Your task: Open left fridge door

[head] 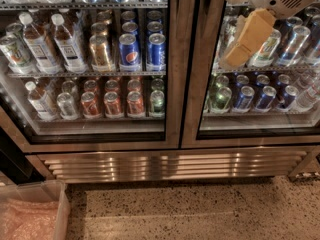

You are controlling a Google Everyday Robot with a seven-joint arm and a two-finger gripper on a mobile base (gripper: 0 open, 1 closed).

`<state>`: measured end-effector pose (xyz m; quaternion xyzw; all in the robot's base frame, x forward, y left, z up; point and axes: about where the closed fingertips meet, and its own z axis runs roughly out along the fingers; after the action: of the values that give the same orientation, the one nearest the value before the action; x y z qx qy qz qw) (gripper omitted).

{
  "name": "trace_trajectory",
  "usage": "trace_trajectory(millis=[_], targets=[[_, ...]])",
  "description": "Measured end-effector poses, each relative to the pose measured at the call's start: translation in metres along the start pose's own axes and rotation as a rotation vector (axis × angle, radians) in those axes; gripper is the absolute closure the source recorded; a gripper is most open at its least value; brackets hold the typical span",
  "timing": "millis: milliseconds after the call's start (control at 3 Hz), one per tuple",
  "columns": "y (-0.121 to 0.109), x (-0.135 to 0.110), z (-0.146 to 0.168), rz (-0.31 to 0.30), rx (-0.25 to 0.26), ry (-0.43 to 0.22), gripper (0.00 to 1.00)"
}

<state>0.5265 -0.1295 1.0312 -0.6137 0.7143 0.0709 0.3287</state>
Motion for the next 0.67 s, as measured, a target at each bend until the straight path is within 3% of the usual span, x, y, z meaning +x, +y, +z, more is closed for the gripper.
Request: trace_trajectory(millis=[333,667], targets=[[-0.002,-0.004,-0.002,-0.002,0.004,-0.012,0.0],[-0.002,-0.01,0.008,0.011,-0.011,-0.072,0.0]])
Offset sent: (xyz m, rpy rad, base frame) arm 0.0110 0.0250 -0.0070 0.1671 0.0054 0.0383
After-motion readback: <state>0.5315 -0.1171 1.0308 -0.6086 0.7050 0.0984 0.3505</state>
